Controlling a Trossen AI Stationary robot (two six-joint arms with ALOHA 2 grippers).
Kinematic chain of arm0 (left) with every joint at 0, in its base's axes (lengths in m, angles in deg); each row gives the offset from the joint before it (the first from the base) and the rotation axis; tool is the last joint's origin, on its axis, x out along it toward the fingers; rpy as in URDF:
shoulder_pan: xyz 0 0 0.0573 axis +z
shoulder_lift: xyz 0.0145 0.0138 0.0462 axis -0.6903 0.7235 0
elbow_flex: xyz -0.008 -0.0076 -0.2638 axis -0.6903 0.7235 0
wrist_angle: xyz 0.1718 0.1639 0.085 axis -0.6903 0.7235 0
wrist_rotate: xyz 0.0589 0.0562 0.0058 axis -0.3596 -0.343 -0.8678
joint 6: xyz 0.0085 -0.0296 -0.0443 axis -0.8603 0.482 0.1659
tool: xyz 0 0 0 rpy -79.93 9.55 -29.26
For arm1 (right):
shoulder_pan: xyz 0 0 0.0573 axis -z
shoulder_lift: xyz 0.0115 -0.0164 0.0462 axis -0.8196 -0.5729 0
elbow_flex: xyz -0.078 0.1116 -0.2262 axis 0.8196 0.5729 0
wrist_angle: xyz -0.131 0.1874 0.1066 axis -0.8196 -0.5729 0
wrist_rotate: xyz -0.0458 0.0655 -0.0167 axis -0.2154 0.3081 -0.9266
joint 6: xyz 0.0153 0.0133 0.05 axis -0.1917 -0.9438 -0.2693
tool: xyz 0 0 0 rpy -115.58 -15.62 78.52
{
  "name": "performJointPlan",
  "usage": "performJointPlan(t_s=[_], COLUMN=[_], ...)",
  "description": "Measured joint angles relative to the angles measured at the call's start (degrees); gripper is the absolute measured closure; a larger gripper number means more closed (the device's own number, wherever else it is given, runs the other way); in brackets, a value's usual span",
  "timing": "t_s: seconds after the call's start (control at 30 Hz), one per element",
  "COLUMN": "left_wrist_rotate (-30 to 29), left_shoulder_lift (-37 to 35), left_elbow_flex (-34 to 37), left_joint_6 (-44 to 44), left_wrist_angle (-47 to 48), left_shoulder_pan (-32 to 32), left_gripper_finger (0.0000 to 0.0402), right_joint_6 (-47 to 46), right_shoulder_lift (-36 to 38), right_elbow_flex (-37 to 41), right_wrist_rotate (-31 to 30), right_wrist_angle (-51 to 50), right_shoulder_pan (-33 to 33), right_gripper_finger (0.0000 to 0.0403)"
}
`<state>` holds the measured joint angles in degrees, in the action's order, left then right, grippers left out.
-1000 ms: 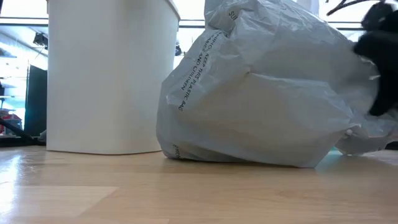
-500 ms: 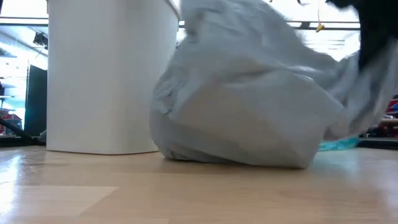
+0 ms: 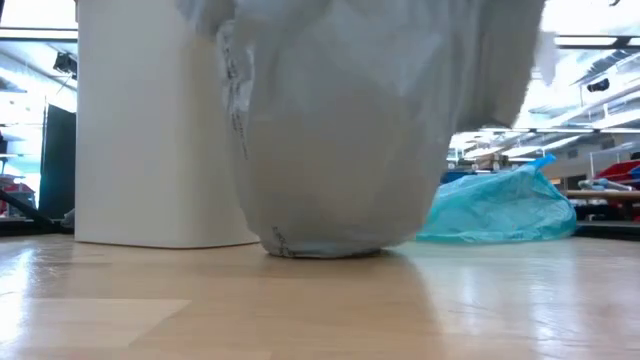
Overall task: Place trash/remove bag and relplace
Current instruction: Close the light blue trash bag
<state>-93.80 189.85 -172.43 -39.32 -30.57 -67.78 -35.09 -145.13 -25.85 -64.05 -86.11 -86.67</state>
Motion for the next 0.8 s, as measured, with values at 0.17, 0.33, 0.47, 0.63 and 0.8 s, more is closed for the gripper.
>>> performJointPlan(t_s=[0.17, 0.33, 0.47, 0.63, 0.8], left_wrist_rotate=[1.42, 1.43, 1.33, 1.31, 1.30], left_shoulder_lift=[1.44, 2.38, 2.38, 2.40, 2.40], left_elbow_flex=[0.00, -0.01, -0.01, 0.01, 0.01], left_joint_6=[-0.13, -1.55, -1.18, 4.88, 6.86], left_wrist_angle=[0.01, 6.84, 14.95, 20.60, 23.00], left_shoulder_pan=[-0.12, -0.14, -0.14, -0.76, -0.74], left_gripper_finger=[0.0396, 0.0396, 0.0396, 0.0396, 0.0396], right_joint_6=[3.53, 4.28, 7.04, 11.05, 19.22], right_shoulder_lift=[-0.01, -0.11, 0.50, 2.83, 3.90], right_elbow_flex=[-4.24, -6.39, -7.90, -7.95, -7.95], right_wrist_rotate=[4.01, 13.34, 15.48, 15.11, 17.04], right_wrist_angle=[6.67, 18.40, 13.88, 1.00, -8.41], right_shoulder_pan=[2.57, 3.22, 2.77, 4.03, 5.94], right_gripper_finger=[0.0403, 0.0403, 0.0403, 0.0403, 0.0394])
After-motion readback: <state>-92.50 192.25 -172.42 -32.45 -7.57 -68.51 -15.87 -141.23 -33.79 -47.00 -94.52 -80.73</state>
